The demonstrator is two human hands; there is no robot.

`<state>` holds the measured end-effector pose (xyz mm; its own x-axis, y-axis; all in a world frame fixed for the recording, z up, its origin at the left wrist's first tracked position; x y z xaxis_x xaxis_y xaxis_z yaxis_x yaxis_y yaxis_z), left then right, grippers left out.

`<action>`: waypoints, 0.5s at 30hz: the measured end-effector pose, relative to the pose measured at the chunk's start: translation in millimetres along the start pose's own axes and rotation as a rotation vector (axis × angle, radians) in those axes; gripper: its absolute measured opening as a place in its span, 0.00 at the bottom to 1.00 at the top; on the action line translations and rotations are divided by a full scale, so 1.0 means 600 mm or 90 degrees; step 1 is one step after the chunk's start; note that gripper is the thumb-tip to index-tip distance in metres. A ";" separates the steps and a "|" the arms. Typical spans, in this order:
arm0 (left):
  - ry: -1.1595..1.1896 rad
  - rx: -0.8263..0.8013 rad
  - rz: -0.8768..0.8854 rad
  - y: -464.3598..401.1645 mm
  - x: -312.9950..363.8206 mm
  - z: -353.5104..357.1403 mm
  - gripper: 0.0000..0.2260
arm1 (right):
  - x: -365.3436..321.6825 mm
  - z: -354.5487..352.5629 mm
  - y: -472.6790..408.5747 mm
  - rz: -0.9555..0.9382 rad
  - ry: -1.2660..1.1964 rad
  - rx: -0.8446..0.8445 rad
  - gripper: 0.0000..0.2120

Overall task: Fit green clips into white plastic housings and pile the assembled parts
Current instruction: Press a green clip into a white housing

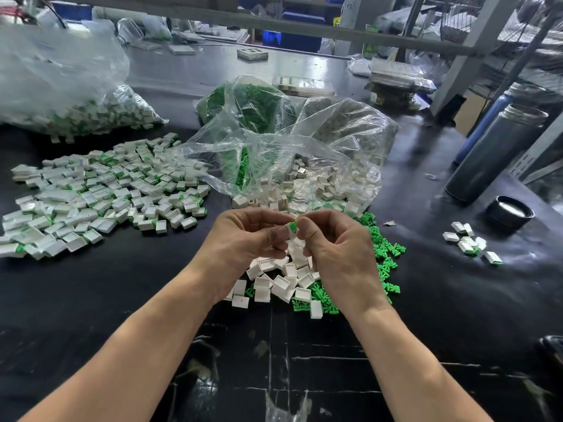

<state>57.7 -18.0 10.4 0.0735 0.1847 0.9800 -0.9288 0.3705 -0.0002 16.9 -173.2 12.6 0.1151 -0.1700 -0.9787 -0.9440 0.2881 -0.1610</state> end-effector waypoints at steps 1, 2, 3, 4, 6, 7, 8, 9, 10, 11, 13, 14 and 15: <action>-0.009 0.005 0.005 0.000 0.000 0.000 0.09 | -0.002 0.000 0.001 -0.006 0.010 0.005 0.03; -0.017 0.009 0.009 0.000 0.001 -0.001 0.09 | -0.003 0.000 0.003 -0.010 0.020 0.010 0.03; -0.025 0.013 0.013 0.001 0.001 -0.001 0.09 | -0.003 0.000 0.003 -0.010 0.030 0.015 0.03; -0.032 0.016 0.017 0.001 0.001 -0.001 0.08 | -0.003 -0.001 0.003 -0.008 0.039 0.017 0.03; -0.052 0.020 0.026 0.002 0.002 -0.001 0.06 | 0.000 0.000 0.003 -0.001 0.049 0.012 0.03; -0.064 0.022 0.031 0.002 0.003 -0.002 0.06 | 0.002 0.000 0.002 0.004 0.049 0.006 0.03; -0.075 0.025 0.036 0.002 0.003 -0.003 0.05 | 0.003 0.002 0.002 0.010 0.046 -0.003 0.03; -0.083 0.029 0.039 0.002 0.003 -0.004 0.05 | 0.005 0.003 0.002 0.016 0.041 -0.011 0.04; -0.087 0.032 0.043 0.002 0.004 -0.005 0.05 | 0.006 0.003 0.001 0.022 0.034 -0.020 0.04; -0.091 0.034 0.045 0.002 0.004 -0.005 0.05 | 0.007 0.003 0.001 0.027 0.029 -0.027 0.04; -0.099 0.037 0.049 0.003 0.005 -0.005 0.05 | 0.006 0.003 -0.001 0.034 0.029 -0.041 0.04; -0.101 0.039 0.051 0.003 0.005 -0.005 0.05 | 0.004 0.002 -0.001 0.034 0.033 -0.047 0.03; -0.103 0.042 0.052 0.002 0.006 -0.005 0.05 | 0.003 0.001 -0.002 0.032 0.039 -0.051 0.03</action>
<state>57.8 -14.3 13.1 -0.0575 0.0607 0.9965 -0.9516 0.2984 -0.0731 18.2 -173.1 10.8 0.0508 -0.2149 -0.9753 -0.9700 0.2218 -0.0994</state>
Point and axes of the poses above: each hand's wrist, its own y-axis away from the middle knuckle, its own z-axis out of the palm, x = y × z, the point moved 7 cm from there along -y, towards the middle knuckle, and after that the axes turned 2 degrees about z, right-handed, at the moved point
